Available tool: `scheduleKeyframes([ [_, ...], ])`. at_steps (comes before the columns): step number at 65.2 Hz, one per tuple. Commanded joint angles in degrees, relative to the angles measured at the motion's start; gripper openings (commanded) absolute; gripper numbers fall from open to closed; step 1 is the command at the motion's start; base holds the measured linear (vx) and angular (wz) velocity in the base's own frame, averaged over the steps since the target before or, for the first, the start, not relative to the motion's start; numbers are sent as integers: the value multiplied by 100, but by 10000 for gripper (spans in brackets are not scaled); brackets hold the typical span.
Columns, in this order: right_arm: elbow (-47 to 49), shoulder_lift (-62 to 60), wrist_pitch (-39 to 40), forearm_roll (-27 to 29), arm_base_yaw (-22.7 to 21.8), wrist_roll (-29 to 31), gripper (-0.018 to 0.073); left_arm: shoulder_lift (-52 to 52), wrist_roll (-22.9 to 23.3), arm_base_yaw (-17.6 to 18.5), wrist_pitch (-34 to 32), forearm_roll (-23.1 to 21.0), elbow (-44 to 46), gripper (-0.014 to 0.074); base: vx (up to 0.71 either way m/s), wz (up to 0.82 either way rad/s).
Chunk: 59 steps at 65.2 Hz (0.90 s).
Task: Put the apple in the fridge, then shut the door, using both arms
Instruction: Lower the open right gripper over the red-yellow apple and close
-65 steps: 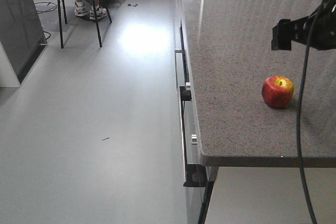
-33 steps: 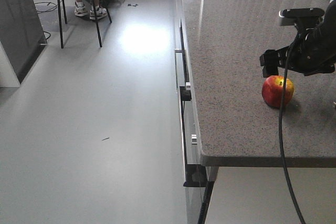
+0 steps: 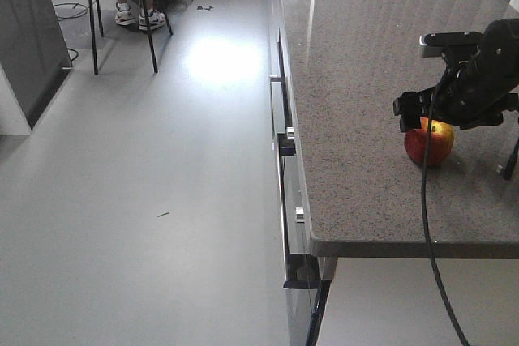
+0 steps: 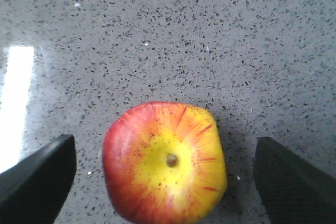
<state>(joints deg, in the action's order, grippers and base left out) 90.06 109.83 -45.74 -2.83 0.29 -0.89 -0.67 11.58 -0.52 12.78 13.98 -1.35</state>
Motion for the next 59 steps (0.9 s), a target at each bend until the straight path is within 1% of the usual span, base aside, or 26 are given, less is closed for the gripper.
scheduleKeyframes([
  [1,196,-193,342,-197,-37,-90,642,-87,6,41,-396,14,98,-6,0,0],
  [19,196,39,473,-203,-37,-94,629,-87,6,41,-396,14,98,-6,0,0],
  [29,196,122,436,-203,-37,-119,605,-87,6,41,-396,14,98,-6,0,0],
  [41,196,135,478,-203,-37,-134,514,-87,6,41,-396,14,98,-6,0,0],
  [59,196,-19,317,-141,-37,-61,273,-87,6,41,-396,14,98,-6,0,0],
])
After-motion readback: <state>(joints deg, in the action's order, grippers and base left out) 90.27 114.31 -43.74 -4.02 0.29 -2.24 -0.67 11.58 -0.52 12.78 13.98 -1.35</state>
